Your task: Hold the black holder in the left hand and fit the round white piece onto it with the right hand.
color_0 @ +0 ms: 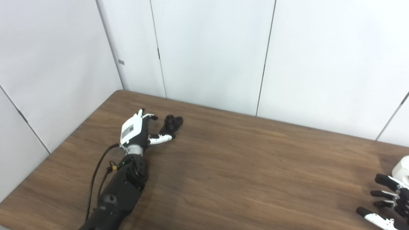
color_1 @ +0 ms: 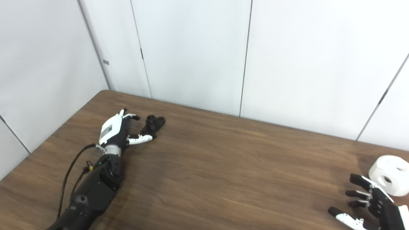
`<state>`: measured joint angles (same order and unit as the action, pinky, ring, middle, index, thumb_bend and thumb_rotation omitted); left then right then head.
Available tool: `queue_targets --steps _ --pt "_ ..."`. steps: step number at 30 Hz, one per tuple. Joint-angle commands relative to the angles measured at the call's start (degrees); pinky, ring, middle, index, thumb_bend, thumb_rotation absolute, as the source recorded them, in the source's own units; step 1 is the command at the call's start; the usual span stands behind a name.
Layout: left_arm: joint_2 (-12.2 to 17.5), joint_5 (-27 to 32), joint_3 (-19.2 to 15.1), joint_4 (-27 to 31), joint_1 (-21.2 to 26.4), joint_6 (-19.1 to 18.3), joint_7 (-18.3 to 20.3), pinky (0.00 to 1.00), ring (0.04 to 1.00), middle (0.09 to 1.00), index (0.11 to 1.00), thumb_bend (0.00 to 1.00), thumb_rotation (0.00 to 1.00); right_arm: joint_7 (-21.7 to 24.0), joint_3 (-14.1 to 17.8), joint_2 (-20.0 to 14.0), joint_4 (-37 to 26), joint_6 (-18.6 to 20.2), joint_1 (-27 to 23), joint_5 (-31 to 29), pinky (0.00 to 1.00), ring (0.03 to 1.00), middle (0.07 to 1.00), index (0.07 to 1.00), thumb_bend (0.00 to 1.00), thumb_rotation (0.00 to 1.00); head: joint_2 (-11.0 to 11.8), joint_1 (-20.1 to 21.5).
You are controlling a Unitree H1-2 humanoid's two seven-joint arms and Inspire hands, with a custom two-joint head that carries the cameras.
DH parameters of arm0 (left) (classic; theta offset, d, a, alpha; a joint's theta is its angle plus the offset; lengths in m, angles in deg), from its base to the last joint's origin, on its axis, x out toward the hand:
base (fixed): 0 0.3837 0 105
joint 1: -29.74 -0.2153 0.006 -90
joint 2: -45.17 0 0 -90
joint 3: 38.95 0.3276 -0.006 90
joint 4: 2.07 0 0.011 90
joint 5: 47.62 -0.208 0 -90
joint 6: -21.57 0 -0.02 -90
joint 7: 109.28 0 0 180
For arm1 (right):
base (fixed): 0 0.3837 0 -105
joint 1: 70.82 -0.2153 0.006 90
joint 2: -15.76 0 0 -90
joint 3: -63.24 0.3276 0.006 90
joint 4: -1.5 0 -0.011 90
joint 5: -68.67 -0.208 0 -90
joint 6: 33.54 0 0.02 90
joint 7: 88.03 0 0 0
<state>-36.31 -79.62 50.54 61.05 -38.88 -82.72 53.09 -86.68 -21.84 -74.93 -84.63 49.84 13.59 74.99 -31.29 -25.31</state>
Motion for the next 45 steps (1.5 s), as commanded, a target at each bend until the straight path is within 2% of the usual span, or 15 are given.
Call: queue_targets --steps 1,9,13,16,19,29,39,45 --pt "0.9 0.2 0.4 -0.3 2.1 1.4 -0.9 0.99 1.000 1.000 0.737 0.99 0.29 -0.1 0.6 -1.3 -1.2 0.5 -0.1 0.4 0.53 0.655 0.784 0.757 0.70 0.20 -0.2 0.0" --pt "-1.8 4.2 -0.7 -3.2 2.3 3.4 -3.0 1.00 1.000 1.000 0.685 0.98 0.28 -0.2 0.7 -1.1 -2.6 1.5 0.3 0.7 0.52 0.642 0.772 0.748 0.70 0.20 -0.6 1.0" --pt "-1.8 4.6 0.1 -4.5 2.2 4.1 -3.2 1.00 1.000 1.000 0.690 0.98 0.30 -0.1 0.6 -0.8 -3.5 2.3 0.7 0.5 0.51 0.637 0.769 0.744 0.70 0.19 -0.8 1.7" --pt "-1.8 4.7 0.8 -5.9 2.3 4.8 -3.3 0.99 1.000 1.000 0.697 0.98 0.32 -0.3 0.4 -1.0 -3.4 1.1 0.8 1.0 0.51 0.632 0.767 0.745 0.69 0.18 -0.9 1.7" --pt "-2.0 5.2 1.1 -6.9 2.5 5.3 -3.3 1.00 1.000 1.000 0.700 0.97 0.31 -0.5 0.5 -1.2 -3.5 0.9 0.9 1.7 0.50 0.623 0.761 0.746 0.70 0.20 -1.1 1.9" --pt "-3.2 6.3 1.2 -10.8 3.4 7.3 -4.4 1.00 1.000 1.000 0.695 1.00 0.27 -0.2 0.8 -1.1 -5.3 2.5 1.5 1.6 0.51 0.628 0.761 0.742 0.69 0.19 -1.5 2.2" --pt "-3.7 5.8 2.6 -13.2 4.0 7.4 -4.5 1.00 1.000 1.000 0.706 0.99 0.27 -0.3 0.9 -1.2 -6.3 3.4 1.7 2.1 0.51 0.627 0.760 0.741 0.68 0.19 -2.0 2.3" --pt "-3.9 5.9 2.9 -13.4 4.1 7.6 -4.6 1.00 1.000 1.000 0.703 0.99 0.28 -0.6 0.9 -1.1 -6.9 3.8 1.8 2.7 0.50 0.624 0.769 0.735 0.66 0.16 -2.2 2.4"
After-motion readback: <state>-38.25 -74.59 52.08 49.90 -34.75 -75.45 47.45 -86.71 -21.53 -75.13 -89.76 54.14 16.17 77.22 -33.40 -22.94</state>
